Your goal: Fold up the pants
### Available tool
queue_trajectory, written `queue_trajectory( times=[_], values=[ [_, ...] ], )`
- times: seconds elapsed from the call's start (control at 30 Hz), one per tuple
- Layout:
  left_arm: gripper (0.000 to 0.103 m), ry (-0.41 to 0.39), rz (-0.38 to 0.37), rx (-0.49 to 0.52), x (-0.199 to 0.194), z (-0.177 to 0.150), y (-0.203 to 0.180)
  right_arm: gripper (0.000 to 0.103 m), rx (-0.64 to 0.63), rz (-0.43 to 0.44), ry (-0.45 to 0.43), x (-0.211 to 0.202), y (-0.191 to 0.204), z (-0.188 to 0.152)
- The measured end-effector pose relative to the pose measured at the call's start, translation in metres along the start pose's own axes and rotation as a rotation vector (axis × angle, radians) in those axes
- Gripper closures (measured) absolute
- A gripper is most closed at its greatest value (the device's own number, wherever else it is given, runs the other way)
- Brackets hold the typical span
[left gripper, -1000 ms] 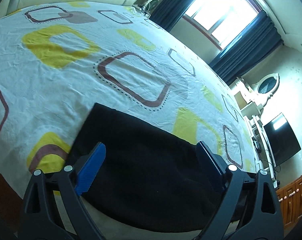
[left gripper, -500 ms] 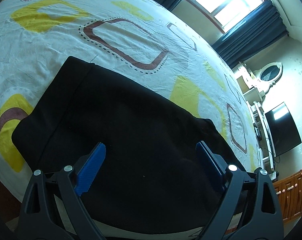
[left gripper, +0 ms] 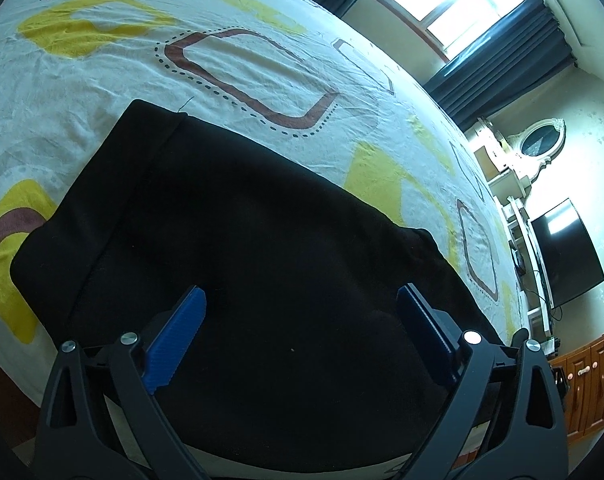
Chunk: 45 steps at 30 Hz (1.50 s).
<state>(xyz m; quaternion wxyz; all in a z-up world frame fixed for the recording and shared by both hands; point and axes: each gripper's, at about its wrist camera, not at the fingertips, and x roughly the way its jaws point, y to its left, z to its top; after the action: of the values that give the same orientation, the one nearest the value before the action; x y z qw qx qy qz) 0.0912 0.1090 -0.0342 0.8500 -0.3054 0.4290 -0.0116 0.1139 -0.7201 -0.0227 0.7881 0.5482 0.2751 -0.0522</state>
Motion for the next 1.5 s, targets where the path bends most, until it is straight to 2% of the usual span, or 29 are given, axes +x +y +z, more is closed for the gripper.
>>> queue_trajectory(
  times=[0.13,0.17,0.3,0.33,0.37,0.43,0.53,0.67,0.77,0.87,1.0,1.1,1.27,1.33,1.4,1.5],
  values=[
    [0.007,0.001,-0.007,-0.006,0.000,0.000,0.002,0.045,0.070,-0.084,-0.020,0.031,-0.009,0.008],
    [0.007,0.001,-0.007,-0.008,0.001,0.000,0.002,0.048,0.078,-0.108,-0.026,0.038,-0.011,0.012],
    [0.004,-0.001,-0.004,0.007,0.003,-0.001,0.002,0.051,0.082,-0.146,-0.052,0.052,-0.014,0.012],
    [0.003,-0.002,-0.003,0.017,0.003,-0.002,0.000,0.059,0.060,-0.167,-0.054,0.061,-0.006,0.014],
    [0.003,-0.003,0.007,0.029,0.004,-0.002,-0.001,0.074,0.032,-0.183,-0.043,0.064,-0.004,0.014],
    [0.003,-0.004,0.022,0.050,0.005,-0.004,-0.004,0.091,0.027,-0.163,-0.013,0.070,-0.005,0.014],
    [0.003,-0.001,0.032,0.075,0.006,-0.004,-0.007,0.094,0.058,-0.100,-0.040,0.055,-0.004,0.010],
    [0.003,-0.001,0.019,0.058,0.004,-0.003,-0.004,0.095,-0.003,-0.010,-0.081,0.008,0.021,0.011],
    [0.003,0.000,0.009,0.037,0.003,-0.002,-0.002,0.096,-0.036,0.018,-0.139,-0.043,0.027,0.011],
    [0.003,0.001,0.000,0.019,0.002,-0.001,-0.001,0.096,0.009,-0.003,-0.159,-0.076,0.002,0.009],
    [0.003,0.005,-0.003,0.019,0.001,-0.001,0.000,0.096,0.128,-0.090,-0.123,-0.070,-0.055,-0.002],
    [0.003,0.010,-0.002,0.031,0.001,-0.002,-0.001,0.096,0.176,-0.129,-0.122,-0.061,-0.080,-0.014],
    [0.003,0.009,0.012,0.057,0.002,-0.004,-0.005,0.093,0.230,-0.074,-0.120,-0.054,-0.088,-0.015],
    [0.003,0.010,0.016,0.065,0.002,-0.004,-0.006,0.094,0.201,-0.095,-0.109,-0.052,-0.087,-0.010],
    [0.003,0.012,0.015,0.067,0.001,-0.004,-0.006,0.095,0.163,-0.128,-0.138,-0.060,-0.086,-0.010],
    [0.003,0.016,0.010,0.061,0.001,-0.003,-0.005,0.094,0.225,-0.101,-0.172,-0.070,-0.092,-0.018]
  ],
)
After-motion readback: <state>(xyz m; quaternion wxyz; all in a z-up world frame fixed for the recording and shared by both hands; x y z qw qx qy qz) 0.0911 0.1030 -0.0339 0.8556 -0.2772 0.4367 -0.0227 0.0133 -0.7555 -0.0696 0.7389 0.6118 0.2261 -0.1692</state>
